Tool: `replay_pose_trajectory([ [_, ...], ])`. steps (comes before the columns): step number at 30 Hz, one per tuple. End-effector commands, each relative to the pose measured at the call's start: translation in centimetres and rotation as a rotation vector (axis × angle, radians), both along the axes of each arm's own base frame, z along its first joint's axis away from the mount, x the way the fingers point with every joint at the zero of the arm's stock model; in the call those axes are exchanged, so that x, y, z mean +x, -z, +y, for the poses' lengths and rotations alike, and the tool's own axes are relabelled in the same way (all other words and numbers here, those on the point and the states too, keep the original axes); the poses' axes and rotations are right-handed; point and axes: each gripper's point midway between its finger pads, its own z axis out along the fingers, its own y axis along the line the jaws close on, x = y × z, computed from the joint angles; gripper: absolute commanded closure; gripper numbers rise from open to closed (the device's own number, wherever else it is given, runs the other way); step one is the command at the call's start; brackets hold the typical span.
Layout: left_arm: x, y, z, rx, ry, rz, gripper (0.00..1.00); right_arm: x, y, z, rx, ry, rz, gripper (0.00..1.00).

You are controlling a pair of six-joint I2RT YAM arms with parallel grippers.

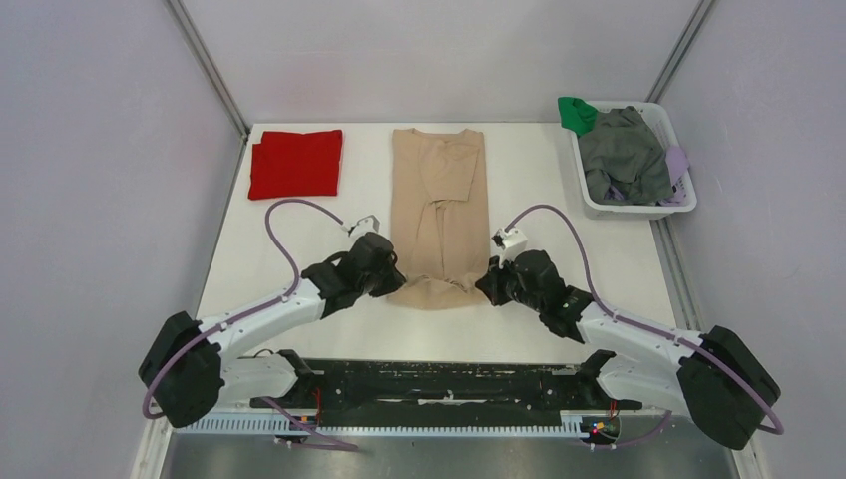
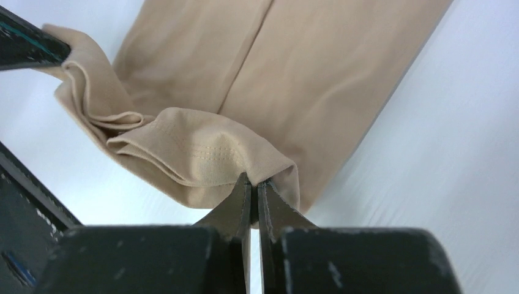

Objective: Fold and stack the t-shirts
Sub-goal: Fold the folded rectangular tshirt in 1/3 of the way

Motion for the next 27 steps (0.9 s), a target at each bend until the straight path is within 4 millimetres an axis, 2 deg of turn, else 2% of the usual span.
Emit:
replay_pose_trajectory([
  [1, 4.3, -2.7, -0.4, 0.004, 0.004, -0.102, 0.98, 4.5, -4.7, 1.5, 0.103, 0.017, -0.132, 1.0],
  [6, 8.0, -2.6, 0.5, 0.045, -0.031, -0.109, 0.98, 7.7, -5.4, 1.7, 0.077, 0.034, -0.152, 1.0],
  [16, 15.1, -2.2, 0.5, 0.094, -0.034, -0.117, 0.98, 13.6, -5.9, 0.9, 0.062, 0.118, -0.183, 1.0],
  [22, 17.7, -1.6, 0.8, 0.135, -0.046, -0.111, 0.98, 16.1, -5.0, 1.0, 0.087, 0.119, -0.155, 1.0],
  [27, 19.0, -0.9, 1.3, 0.164, -0.063, -0.093, 0.98, 17.7, -4.2, 1.1, 0.098, 0.118, -0.132, 0.99],
])
